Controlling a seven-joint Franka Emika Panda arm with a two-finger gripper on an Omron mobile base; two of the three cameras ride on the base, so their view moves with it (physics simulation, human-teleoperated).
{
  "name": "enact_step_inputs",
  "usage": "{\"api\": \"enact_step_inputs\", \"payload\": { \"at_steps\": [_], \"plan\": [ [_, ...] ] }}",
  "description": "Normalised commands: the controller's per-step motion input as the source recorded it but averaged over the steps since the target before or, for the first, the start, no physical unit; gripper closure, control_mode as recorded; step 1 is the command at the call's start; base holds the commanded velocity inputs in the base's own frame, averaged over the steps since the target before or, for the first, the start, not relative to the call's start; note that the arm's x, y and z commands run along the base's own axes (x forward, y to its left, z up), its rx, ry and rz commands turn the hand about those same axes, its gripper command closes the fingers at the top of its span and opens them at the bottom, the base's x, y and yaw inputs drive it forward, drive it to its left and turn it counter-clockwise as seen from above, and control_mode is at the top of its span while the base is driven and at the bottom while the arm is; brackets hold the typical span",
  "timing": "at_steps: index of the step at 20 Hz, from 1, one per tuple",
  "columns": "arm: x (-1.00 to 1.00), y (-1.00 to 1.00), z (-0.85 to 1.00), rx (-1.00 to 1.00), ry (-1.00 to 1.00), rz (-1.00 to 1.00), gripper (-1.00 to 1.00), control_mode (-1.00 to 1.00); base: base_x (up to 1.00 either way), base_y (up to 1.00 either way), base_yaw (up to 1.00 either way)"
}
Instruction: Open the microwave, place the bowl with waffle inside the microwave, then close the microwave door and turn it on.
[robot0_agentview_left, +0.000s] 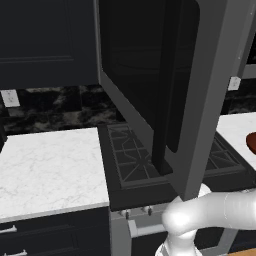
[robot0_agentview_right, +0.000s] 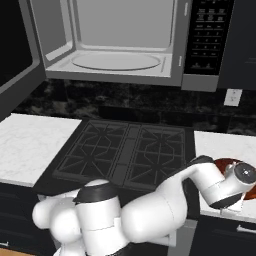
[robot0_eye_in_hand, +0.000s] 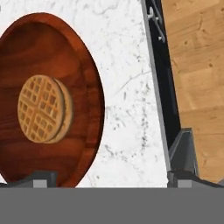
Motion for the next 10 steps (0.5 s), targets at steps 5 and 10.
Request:
{"api": "enact_step_inputs", "payload": {
  "at_steps": [5, 10],
  "plan": [
    [0.32, -0.29, -0.31, 0.0, 0.0, 0.0, -1.0, -1.0, 0.0, 0.0, 0.0],
    [0.31, -0.25, -0.22, 0.0, 0.0, 0.0, -1.0, -1.0, 0.0, 0.0, 0.0]
  ]
}}
